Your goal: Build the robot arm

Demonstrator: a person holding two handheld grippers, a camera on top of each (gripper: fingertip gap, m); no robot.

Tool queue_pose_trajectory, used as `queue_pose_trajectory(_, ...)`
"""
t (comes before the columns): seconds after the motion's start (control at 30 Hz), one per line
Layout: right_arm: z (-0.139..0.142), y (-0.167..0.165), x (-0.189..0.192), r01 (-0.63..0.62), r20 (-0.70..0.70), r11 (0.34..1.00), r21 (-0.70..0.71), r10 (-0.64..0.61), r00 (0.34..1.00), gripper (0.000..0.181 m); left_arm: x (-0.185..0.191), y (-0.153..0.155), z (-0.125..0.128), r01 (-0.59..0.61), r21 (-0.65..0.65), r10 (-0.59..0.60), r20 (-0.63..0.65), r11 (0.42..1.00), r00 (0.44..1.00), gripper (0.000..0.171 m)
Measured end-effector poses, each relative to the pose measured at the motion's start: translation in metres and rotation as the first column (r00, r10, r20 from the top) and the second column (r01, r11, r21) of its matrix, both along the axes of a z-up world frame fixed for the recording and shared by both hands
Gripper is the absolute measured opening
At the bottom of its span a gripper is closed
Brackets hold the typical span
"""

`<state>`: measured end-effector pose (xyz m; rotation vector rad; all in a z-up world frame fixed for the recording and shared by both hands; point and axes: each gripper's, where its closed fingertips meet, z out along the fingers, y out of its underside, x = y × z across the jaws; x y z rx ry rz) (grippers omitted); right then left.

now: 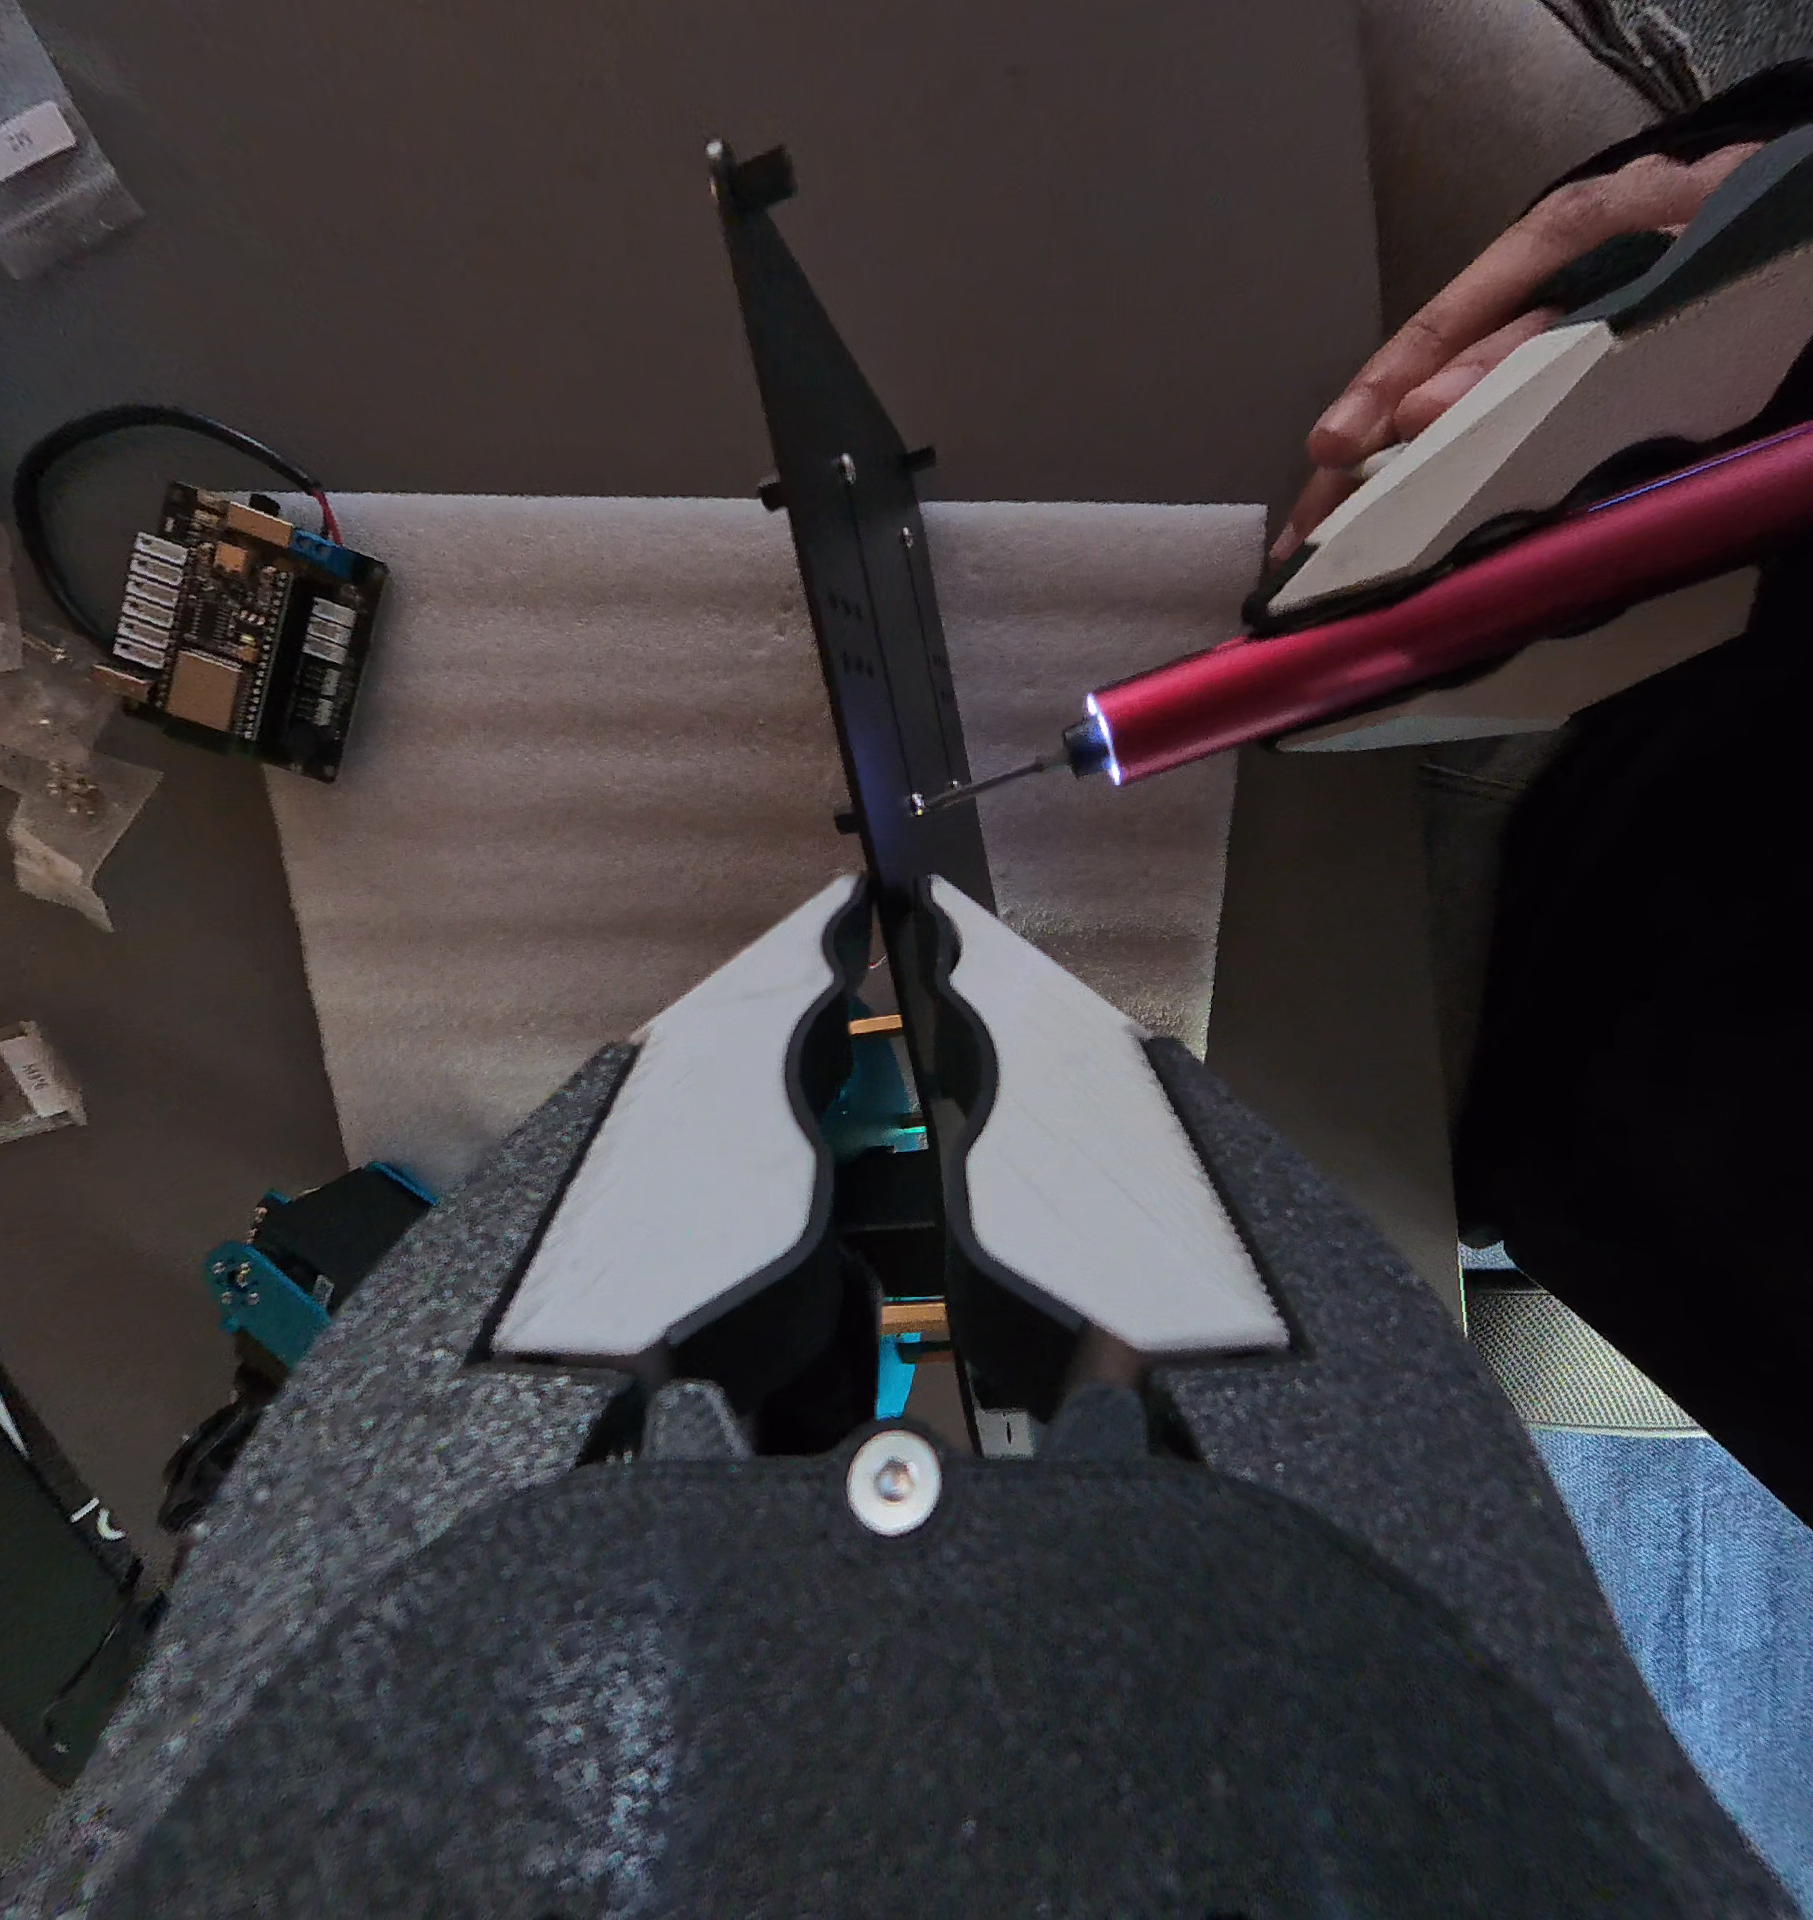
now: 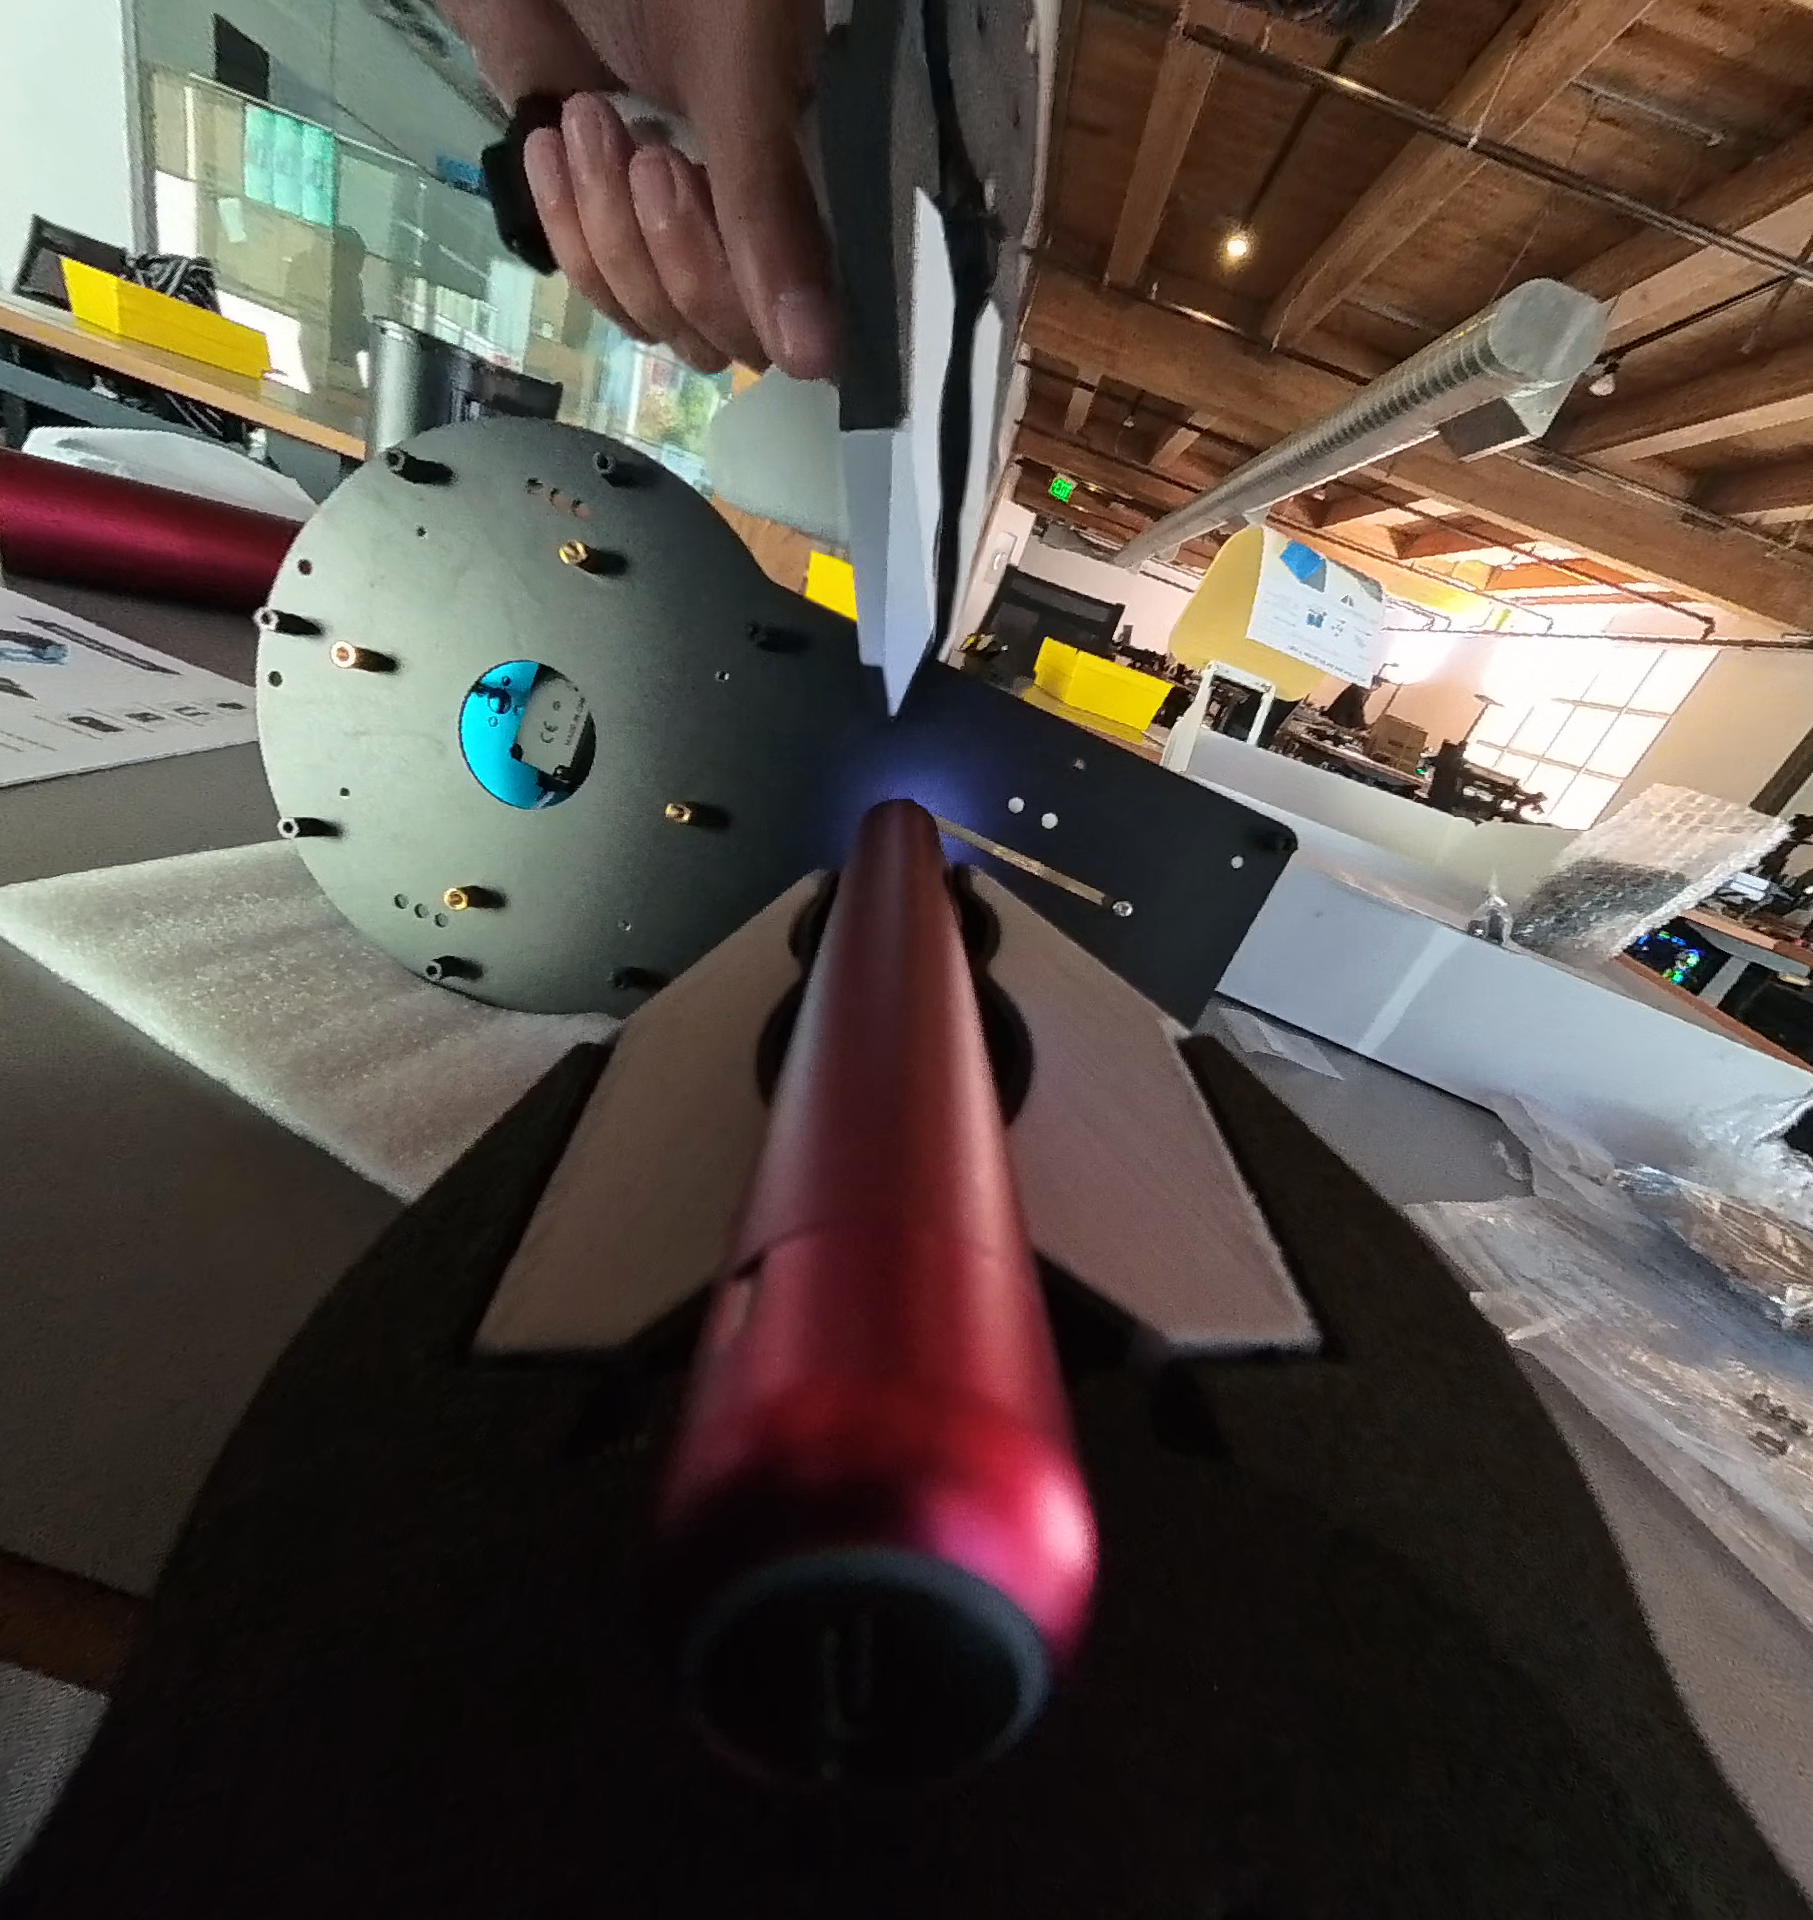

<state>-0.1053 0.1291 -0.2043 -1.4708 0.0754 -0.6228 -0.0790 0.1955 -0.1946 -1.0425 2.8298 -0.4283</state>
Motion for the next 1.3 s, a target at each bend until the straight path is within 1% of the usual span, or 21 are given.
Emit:
queue_pose_trajectory(0.23, 0.0013, -0.0010, 0.0002, 0.000, 0.001, 1.000, 0.012, 0.000, 1.000, 0.021, -0.0004, -0.0010, -0.0013, 0.004, -0.023, -0.003, 0.007, 1.000, 1.000, 0.005)
queue_pose_trajectory(0.6, 0.0023, -0.0002, 0.0027, 0.003, -0.020, 1.000, 0.011, -0.003, 1.000, 0.021, -0.0003, -0.0018, -0.0016, 0.005, -0.044, -0.004, 0.014, 0.999, 1.000, 0.006)
queue_pose_trajectory(0.83, 0.0049, 0.0011, 0.0020, 0.023, -0.055, 0.999, 0.029, -0.022, 0.998, 0.020, -0.0003, -0.0025, -0.0016, -0.011, -0.081, 0.010, -0.012, 0.997, 1.000, 0.004)
queue_pose_trajectory(0.93, 0.0062, 0.0019, 0.0028, 0.024, -0.118, 0.999, 0.048, -0.018, 0.993, 0.020, -0.0002, -0.0026, -0.0017, -0.011, -0.095, 0.009, -0.021, 0.995, 1.000, 0.003)
queue_pose_trajectory(1.0, 0.0057, 0.0004, 0.0044, 0.026, -0.110, 0.999, 0.039, -0.022, 0.994, 0.021, -0.0002, -0.0026, -0.0018, -0.011, -0.095, 0.009, -0.019, 0.995, 1.000, 0.003)
queue_pose_trajectory(1.1, 0.0051, -0.0009, 0.0063, 0.009, -0.151, 0.999, 0.050, -0.002, 0.989, 0.021, -0.0002, -0.0026, -0.0018, -0.006, -0.088, 0.005, -0.010, 0.996, 1.000, 0.004)
queue_pose_trajectory(1.3, 0.0042, 0.0005, 0.0035, 0.037, -0.090, 0.999, 0.029, -0.034, 0.995, 0.021, -0.0008, -0.0021, -0.0009, 0.025, -0.078, -0.027, -0.023, 0.997, 0.999, 0.004)
